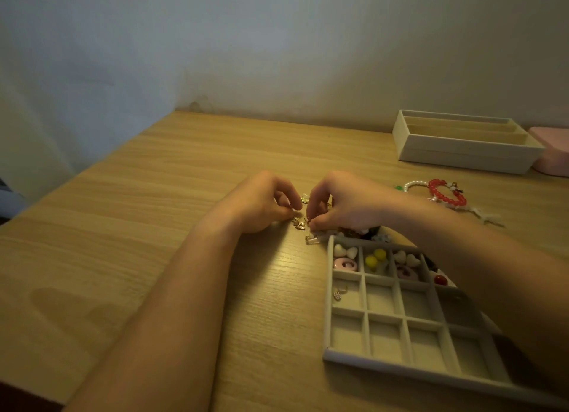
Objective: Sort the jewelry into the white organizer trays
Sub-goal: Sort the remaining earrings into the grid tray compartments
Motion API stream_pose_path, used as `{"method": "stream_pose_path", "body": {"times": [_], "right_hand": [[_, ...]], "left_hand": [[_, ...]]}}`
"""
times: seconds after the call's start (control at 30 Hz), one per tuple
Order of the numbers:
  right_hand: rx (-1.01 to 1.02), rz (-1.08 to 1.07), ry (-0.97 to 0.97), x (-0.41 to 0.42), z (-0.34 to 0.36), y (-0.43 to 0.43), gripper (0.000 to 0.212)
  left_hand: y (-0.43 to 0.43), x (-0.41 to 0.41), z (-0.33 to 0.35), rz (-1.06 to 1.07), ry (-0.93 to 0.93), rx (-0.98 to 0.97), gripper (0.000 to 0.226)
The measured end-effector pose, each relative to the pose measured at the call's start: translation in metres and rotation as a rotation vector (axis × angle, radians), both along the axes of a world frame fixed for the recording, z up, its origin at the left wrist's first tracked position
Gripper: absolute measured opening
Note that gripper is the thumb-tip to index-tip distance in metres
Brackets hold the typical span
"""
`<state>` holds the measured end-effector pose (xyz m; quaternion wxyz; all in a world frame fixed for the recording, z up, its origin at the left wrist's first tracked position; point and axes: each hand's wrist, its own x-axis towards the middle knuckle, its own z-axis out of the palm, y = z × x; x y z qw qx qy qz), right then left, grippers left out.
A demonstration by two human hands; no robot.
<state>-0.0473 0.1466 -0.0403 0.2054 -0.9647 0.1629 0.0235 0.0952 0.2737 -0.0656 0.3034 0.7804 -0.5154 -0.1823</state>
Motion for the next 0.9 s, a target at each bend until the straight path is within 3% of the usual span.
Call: {"method": "stream_pose_path", "body": {"times": [0.17,0.5,0.63,0.77,0.9], "right_hand": [[0.019,-0.05,0.036,-0.005,0.004,-0.005,0.008],[0.073,-0.128,-0.123,0.005,0.003,0.007,0.018],[0.233,-0.202,-0.211,0.004,0.008,0.008,0.013],[0.592,-0.299,-0.304,-0.002,0.014,0.01,0.007],[0.843,-0.311,-0.319,-0.005,0.019,0.007,0.018]], "left_hand": [[0.003,-0.004,0.005,-0.088,0.026,0.077,0.03],[0.004,-0.001,0.004,-0.006,-0.02,-0.003,0.011],[0.005,-0.003,0.007,0.043,0.166,-0.145,0.01],[0.005,-0.012,0.014,0.047,0.312,-0.277,0.009],[0.003,-0.017,0.015,0.101,0.438,-0.414,0.02]]}}
